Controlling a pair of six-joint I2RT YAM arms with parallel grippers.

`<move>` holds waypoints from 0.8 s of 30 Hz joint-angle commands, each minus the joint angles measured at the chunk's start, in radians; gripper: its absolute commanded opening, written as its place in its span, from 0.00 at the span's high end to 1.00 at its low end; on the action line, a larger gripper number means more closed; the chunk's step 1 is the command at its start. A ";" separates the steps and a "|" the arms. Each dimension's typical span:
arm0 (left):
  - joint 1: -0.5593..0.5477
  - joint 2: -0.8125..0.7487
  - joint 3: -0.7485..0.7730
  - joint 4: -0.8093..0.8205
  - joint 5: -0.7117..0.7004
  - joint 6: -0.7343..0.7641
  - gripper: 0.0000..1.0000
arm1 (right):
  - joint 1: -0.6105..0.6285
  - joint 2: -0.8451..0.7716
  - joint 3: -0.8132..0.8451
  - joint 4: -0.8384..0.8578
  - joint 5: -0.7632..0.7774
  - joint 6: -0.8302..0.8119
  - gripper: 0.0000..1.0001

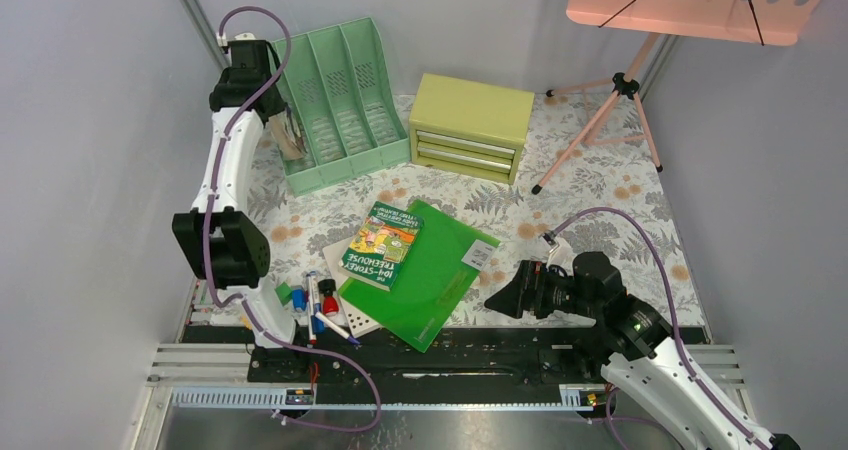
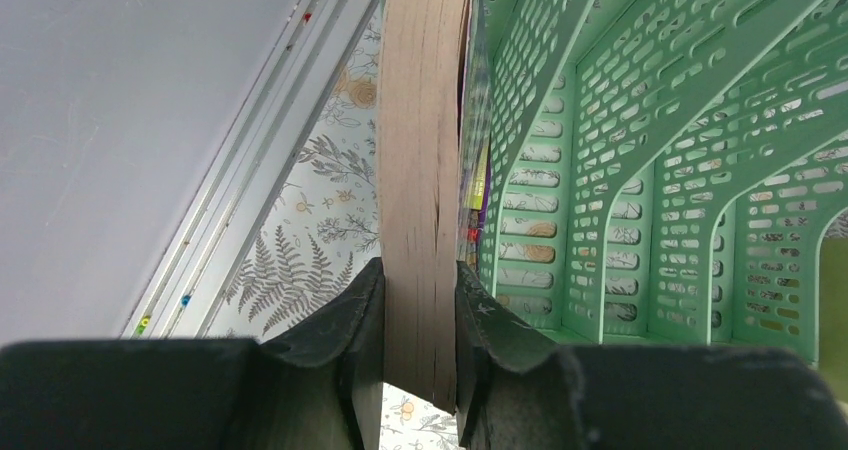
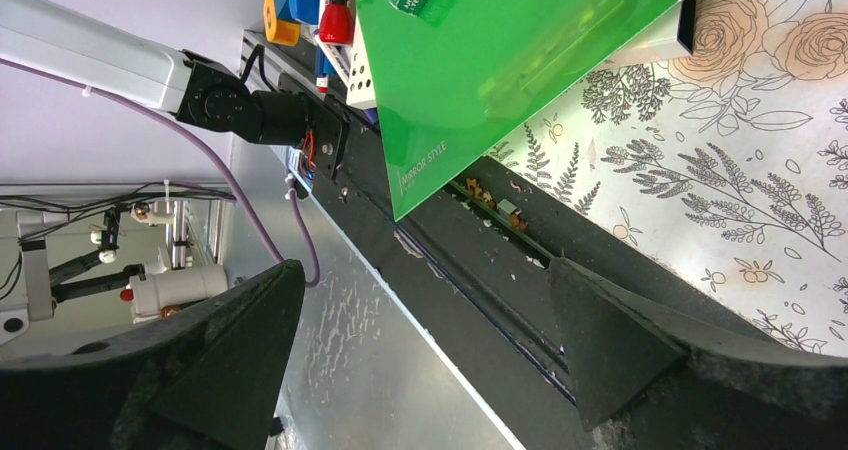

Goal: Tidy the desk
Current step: Place the book in the storage box.

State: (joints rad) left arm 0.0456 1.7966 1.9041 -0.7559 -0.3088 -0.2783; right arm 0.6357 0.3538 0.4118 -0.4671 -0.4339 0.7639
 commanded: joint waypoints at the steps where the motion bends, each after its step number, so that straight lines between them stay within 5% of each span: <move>1: 0.007 0.011 0.067 0.132 -0.045 -0.016 1.00 | -0.001 0.011 0.031 0.004 0.017 -0.003 0.00; 18: 0.003 0.064 0.026 0.244 -0.044 -0.013 0.99 | 0.000 0.014 0.010 0.016 0.045 0.001 0.01; 22: 0.004 0.061 0.021 0.250 -0.045 -0.006 0.90 | -0.001 0.022 -0.009 0.054 0.034 0.021 0.01; 24: 0.004 0.059 0.018 0.250 -0.039 -0.002 0.77 | -0.001 0.031 -0.011 0.066 0.029 0.026 0.01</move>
State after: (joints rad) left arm 0.0456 1.8957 1.9045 -0.6296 -0.3161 -0.2871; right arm 0.6357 0.3683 0.4099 -0.4557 -0.4084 0.7700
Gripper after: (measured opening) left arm 0.240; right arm 0.993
